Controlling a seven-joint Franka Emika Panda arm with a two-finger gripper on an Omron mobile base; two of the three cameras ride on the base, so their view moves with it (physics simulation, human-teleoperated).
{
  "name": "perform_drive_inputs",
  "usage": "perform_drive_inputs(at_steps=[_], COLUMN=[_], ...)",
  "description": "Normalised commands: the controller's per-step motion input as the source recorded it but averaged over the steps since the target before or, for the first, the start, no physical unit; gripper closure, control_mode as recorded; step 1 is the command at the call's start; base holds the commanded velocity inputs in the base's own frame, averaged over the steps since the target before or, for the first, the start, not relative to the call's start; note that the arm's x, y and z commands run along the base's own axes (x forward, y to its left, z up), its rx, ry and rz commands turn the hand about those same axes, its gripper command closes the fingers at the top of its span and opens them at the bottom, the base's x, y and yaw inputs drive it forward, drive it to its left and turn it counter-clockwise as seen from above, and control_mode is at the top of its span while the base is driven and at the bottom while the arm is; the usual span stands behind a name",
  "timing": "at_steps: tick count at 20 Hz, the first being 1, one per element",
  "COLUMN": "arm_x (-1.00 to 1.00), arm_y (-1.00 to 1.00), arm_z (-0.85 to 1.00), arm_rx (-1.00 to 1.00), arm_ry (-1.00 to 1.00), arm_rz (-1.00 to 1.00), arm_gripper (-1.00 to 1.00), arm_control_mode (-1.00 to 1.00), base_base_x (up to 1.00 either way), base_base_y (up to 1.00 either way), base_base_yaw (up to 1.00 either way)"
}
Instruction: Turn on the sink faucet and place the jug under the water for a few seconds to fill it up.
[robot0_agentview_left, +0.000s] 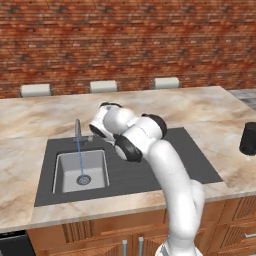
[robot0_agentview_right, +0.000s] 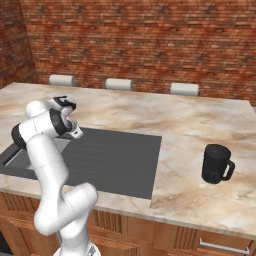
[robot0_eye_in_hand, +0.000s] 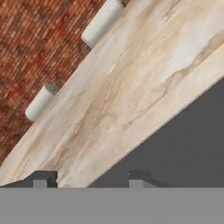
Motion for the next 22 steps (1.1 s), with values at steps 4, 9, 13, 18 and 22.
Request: perform_drive_inputs(at_steps=[4, 9, 13, 18, 22], arm_x=[-0.59, -0.43, -0.45, -0.73, -1.0], arm_y=[-0.58, -0.57, -0.61, -0.65, -0.64], arm_z=[0.41, 1.0, 1.0, 1.0, 0.71], arm_rx=[0.2, 0.09, 0.02, 0.01, 0.0], arm_ry=[0.02, 0.01, 0.01, 0.0, 0.0], arm_rz=[-0.1, -0.02, 0.0, 0.0, 0.0], arm_gripper=[-1.0, -1.0, -1.0, -1.0, -1.0], arm_control_mode=[-1.0, -1.0, -1.0, -1.0, -1.0], base_base_x=[0.0, 0.0, 0.0, 0.0, 0.0], base_base_y=[0.0, 0.0, 0.0, 0.0, 0.0], base_base_yaw=[0.0, 0.0, 0.0, 0.0, 0.0])
